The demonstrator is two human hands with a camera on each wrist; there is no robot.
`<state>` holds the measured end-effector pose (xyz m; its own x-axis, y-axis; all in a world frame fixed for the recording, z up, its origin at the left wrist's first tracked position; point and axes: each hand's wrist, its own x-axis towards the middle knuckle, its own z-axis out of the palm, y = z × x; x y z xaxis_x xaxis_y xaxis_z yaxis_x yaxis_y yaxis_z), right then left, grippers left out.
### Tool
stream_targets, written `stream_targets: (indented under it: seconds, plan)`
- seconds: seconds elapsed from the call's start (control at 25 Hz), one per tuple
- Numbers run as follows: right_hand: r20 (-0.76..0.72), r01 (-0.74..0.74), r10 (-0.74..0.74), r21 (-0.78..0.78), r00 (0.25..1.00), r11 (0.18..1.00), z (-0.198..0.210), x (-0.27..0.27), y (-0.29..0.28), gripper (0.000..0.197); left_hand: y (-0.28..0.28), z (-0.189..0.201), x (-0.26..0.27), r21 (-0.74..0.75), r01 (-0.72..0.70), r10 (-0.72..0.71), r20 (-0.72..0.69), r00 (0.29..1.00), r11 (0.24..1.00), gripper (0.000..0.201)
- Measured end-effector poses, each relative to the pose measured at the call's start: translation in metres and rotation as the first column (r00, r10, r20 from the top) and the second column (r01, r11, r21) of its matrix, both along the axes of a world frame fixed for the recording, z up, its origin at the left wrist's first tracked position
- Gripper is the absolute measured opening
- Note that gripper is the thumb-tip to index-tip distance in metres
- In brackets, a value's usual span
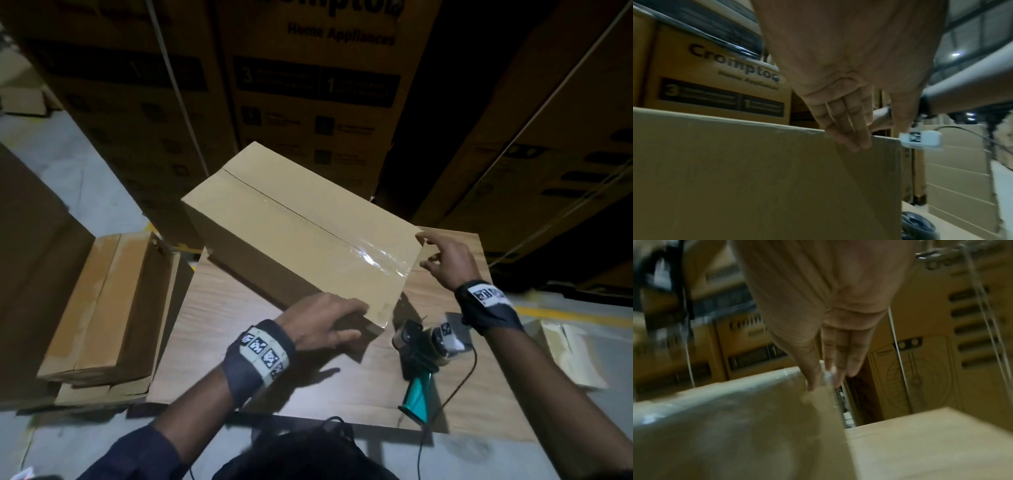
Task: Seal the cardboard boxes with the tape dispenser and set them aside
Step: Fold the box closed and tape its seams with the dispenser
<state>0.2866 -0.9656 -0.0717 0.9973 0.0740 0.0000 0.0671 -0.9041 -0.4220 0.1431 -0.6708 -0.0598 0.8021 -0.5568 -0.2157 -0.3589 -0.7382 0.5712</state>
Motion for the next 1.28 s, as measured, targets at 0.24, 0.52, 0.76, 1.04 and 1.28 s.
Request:
stream_targets:
  seconds: [0.24,0.52,0.76,1.04,1.28]
  plan:
    - [-0.045,-0.063,0.078,0.264,0.996,0.962,0.020,-0.118,0.068,0.085,0.137,-0.018,0.025,0.160,-0.377,0.298,0.373,0.879,0.912,0.082]
    - [-0.001,-0.390,0.396,-0.170,0.918,0.905,-0.004,-0.136,0.108,0.056,0.163,-0.050,0.037,0.241,-0.482,0.368,0.396,0.841,0.842,0.091]
    - [0.102,-0.157,0.201,-0.334,0.974,0.929,-0.001,-0.082,0.040,0.078,0.088,-0.054,-0.004,0.231,-0.516,0.389,0.432,0.814,0.825,0.098]
    - [0.130,0.126,-0.088,-0.323,0.988,0.938,0.005,-0.002,-0.002,0.049,0.001,-0.034,-0.010,0.207,-0.291,0.221,0.303,0.927,0.934,0.091]
    - [0.095,-0.065,0.079,-0.137,0.992,0.988,0.001,-0.057,0.056,0.055,0.067,-0.003,-0.009,-0.121,-0.414,0.428,0.138,0.893,0.902,0.082]
